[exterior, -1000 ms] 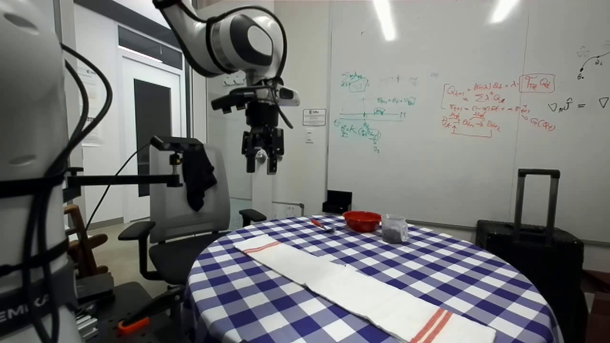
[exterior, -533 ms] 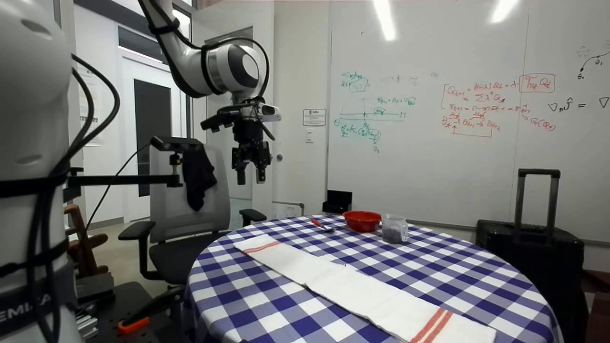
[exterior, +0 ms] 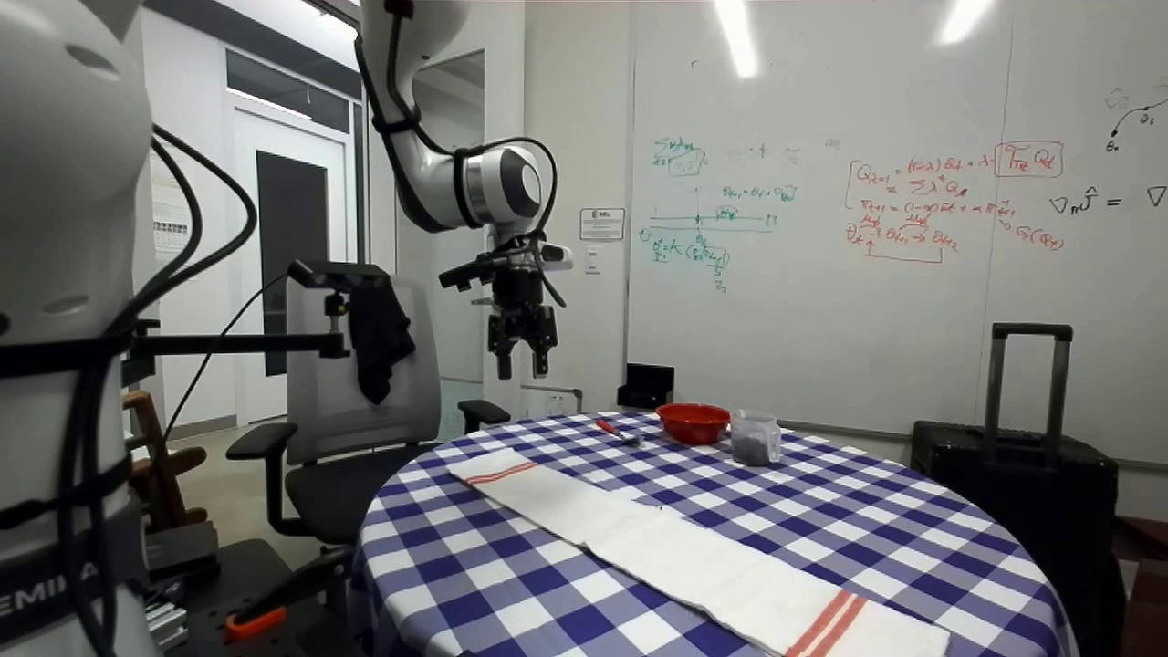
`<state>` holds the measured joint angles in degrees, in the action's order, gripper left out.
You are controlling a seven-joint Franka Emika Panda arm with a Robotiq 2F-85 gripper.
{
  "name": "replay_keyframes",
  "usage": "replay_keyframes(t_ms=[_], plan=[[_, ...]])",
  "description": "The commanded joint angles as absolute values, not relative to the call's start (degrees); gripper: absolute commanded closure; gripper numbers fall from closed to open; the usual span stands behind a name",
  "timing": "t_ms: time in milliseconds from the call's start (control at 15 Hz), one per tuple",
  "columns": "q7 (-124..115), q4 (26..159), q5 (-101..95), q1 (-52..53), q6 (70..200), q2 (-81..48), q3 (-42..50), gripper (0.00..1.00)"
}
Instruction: Fold the towel on the table
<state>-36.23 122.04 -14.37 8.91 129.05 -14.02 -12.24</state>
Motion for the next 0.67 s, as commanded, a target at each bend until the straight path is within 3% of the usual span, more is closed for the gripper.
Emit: replay_keyframes(t_ms=[0, 600], plan=[[-37.33, 111.16, -14.49, 13.58, 126.6, -23.88, -9.12, 0.0], [-36.67, 95.15, -13.77, 21.39, 124.73, -38.6, -4.41, 0.0]])
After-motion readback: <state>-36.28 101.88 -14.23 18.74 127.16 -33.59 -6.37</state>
